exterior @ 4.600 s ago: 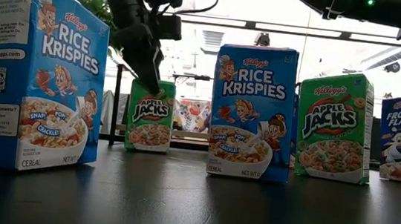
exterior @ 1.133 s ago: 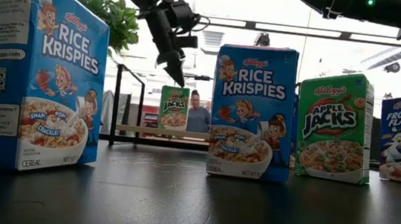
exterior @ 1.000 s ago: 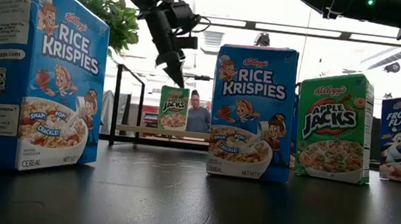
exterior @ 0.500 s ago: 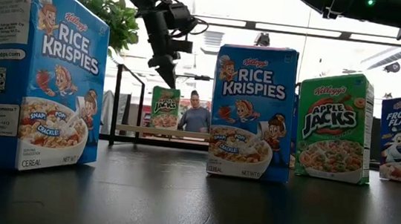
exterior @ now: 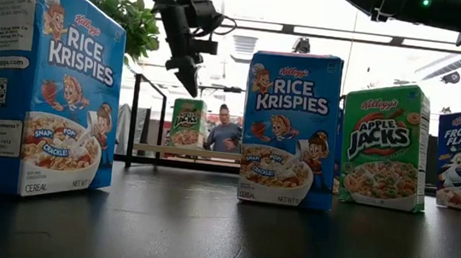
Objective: Stack cereal on shelf
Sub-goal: Put the top green cereal box on the shelf
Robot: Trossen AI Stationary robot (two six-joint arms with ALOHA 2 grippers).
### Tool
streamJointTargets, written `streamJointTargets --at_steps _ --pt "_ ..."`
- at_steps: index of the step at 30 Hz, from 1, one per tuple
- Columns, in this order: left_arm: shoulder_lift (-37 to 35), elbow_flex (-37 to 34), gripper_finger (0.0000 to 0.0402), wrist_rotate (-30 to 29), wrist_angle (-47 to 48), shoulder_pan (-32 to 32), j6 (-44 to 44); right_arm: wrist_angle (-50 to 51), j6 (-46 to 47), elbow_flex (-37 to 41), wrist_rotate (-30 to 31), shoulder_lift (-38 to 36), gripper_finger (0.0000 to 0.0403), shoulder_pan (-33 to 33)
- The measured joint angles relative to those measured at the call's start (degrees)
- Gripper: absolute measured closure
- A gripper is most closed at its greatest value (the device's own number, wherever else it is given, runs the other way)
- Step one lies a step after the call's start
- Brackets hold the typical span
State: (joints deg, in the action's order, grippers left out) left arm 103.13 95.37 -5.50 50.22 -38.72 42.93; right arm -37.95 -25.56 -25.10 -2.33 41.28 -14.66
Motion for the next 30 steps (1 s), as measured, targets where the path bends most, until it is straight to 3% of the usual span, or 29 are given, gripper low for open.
streamJointTargets --at_steps 12,20,30 --pt "-0.4 0.0 0.0402 0.2 -1.3 1.4 -4.1 0.0 0.0 0.0 0.0 0.0 0.0385 0.0" --pt "-0.4 -0.2 0.0402 6.5 4.1 1.9 -2.1 0.0 -0.1 0.0 0.0 0.0 0.0385 0.0" --pt "-0.1 -6.7 0.0402 2.1 -8.1 1.8 -6.0 0.0 -0.8 0.0 0.0 0.0 0.0385 0.0"
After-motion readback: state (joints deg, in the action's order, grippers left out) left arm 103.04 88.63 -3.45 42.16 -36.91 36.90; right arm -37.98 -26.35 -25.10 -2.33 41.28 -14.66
